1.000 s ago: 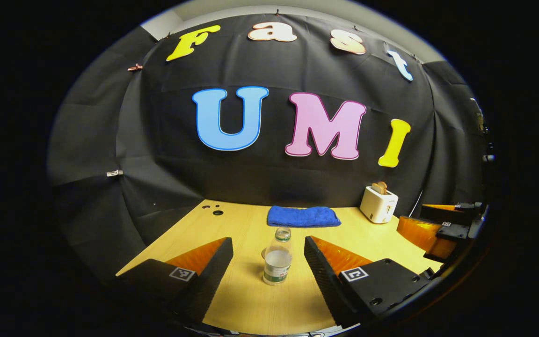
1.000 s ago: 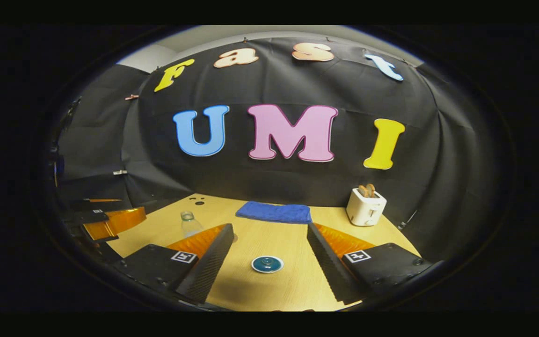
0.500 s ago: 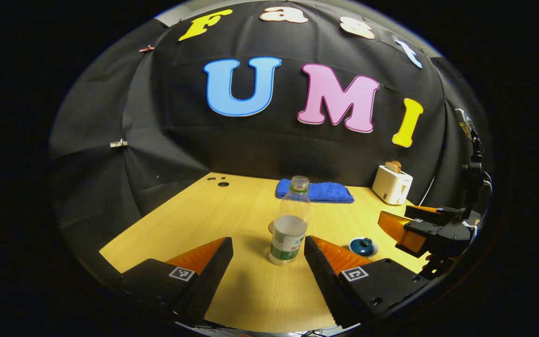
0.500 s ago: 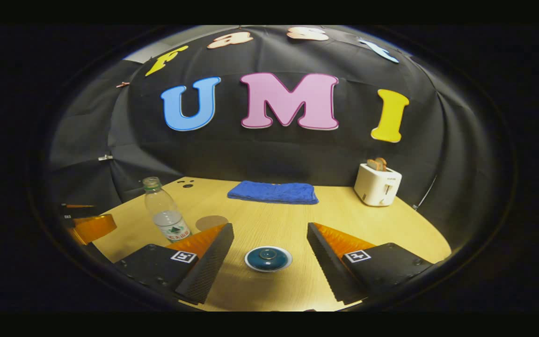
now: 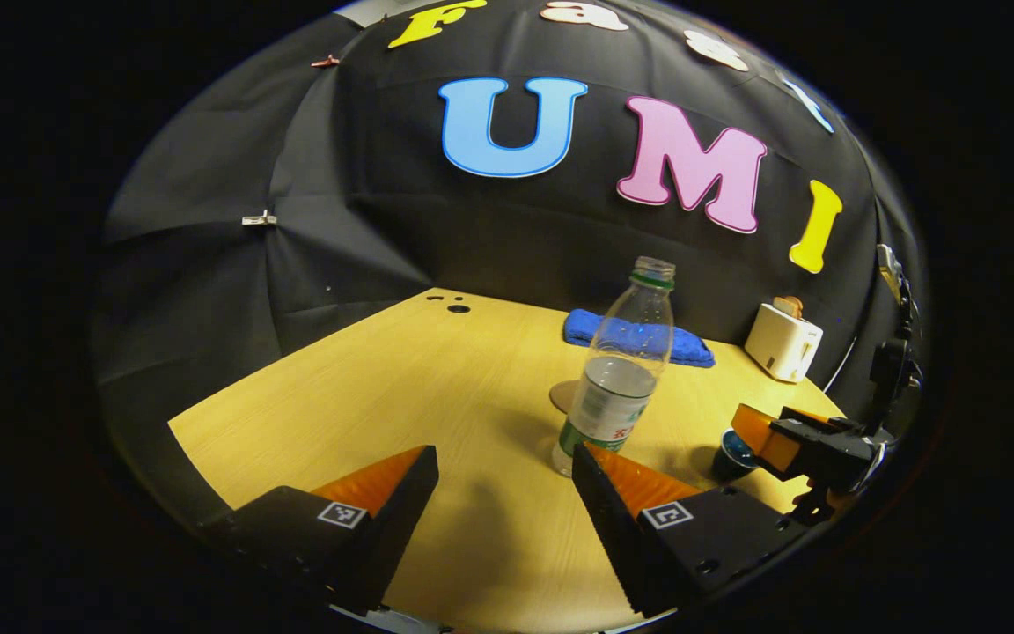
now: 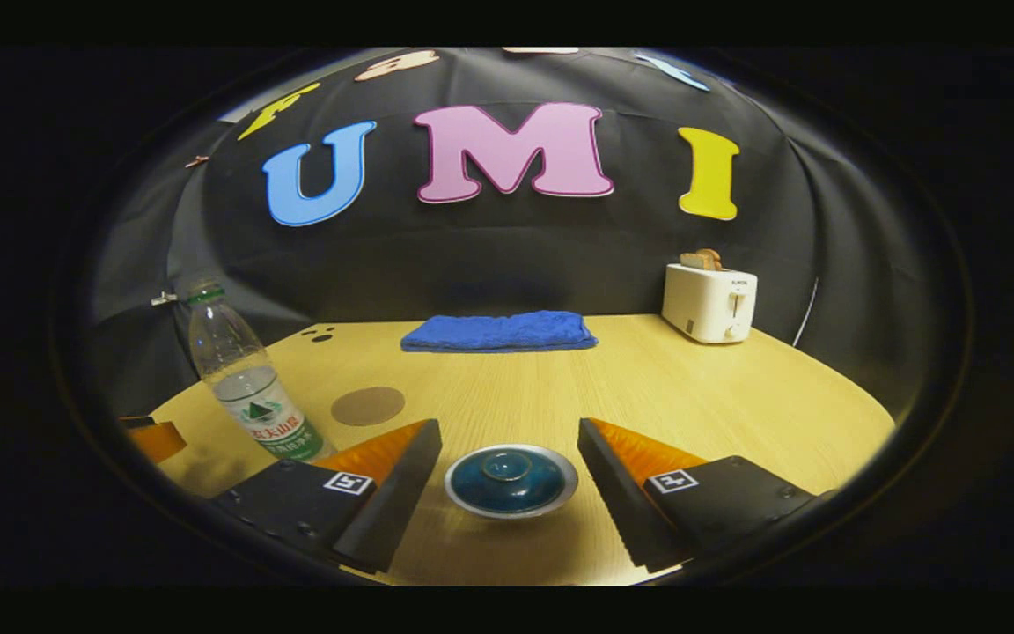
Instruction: Open the teacup lid with one hand, grasp the water bottle and pour water into the teacup with the other hand; after pouring, place the water bottle on the coaster and then close the teacup lid.
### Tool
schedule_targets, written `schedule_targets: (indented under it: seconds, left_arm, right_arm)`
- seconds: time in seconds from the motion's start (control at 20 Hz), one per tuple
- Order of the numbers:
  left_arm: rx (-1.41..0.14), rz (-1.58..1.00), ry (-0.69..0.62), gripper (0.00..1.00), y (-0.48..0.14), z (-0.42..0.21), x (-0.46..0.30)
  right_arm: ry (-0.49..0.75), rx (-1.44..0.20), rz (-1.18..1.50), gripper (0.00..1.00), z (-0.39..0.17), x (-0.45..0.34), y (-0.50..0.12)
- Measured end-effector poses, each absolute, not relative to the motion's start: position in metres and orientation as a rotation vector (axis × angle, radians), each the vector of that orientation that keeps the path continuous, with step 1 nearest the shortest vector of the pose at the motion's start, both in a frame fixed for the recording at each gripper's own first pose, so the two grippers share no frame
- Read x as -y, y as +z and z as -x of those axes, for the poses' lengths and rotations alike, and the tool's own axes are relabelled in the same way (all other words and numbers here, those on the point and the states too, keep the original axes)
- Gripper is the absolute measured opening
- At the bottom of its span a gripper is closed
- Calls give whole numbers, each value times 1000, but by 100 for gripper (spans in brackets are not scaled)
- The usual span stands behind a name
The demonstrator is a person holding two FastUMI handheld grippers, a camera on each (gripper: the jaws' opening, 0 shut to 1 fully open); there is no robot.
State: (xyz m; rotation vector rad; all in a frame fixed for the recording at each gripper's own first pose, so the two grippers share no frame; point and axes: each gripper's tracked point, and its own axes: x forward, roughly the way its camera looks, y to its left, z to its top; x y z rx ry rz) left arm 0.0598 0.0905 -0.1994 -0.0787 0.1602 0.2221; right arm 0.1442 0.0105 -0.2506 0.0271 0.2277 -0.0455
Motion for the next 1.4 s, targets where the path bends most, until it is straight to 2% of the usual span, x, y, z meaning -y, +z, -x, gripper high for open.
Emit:
schedule_targets:
  seconds: [0.05,0.1,0.15,0.25,0.35,0.7,0.75,1.0,1.05,1.1,1.15,1.3,1.35,1.4]
  left_arm:
    - [-161,62,230,98,-201,-60,-94]
    - [-164,49,230,98,-202,-62,-95]
    - [-164,43,227,98,-203,-64,-95]
    - [-165,51,217,98,-203,-66,-94]
    - [-166,59,213,98,-201,-68,-92]
    - [-175,35,188,98,-209,-69,-84]
    - [-176,35,187,98,-209,-68,-85]
    - [-175,45,186,98,-209,-65,-82]
    - [-173,40,182,98,-208,-65,-81]
    - [-172,31,180,98,-208,-65,-81]
    - [-171,16,178,98,-208,-64,-80]
    - [-167,-2,165,98,-207,-64,-76]
    - [-166,2,155,98,-207,-65,-73]
    - [-165,4,148,98,-206,-68,-71]
  right_arm:
    - [-51,-243,-36,97,-146,-11,-258]
    - [-58,-251,-47,90,-147,-10,-261]
    - [-65,-257,-59,92,-149,-9,-261]
    - [-67,-261,-67,76,-151,-9,-260]
    - [-65,-263,-64,70,-152,-8,-260]
    - [-55,-260,-28,70,-151,-7,-260]
    - [-53,-261,-23,65,-150,-7,-259]
    - [-56,-266,-44,60,-147,-6,-255]
    - [-57,-265,-54,53,-148,-8,-256]
    - [-50,-270,-61,41,-148,-12,-256]
    - [-48,-271,-58,37,-148,-11,-255]
    - [-38,-284,-53,36,-148,-10,-256]
    - [-33,-292,-58,28,-149,-10,-256]
    - [-29,-300,-64,33,-147,-11,-255]
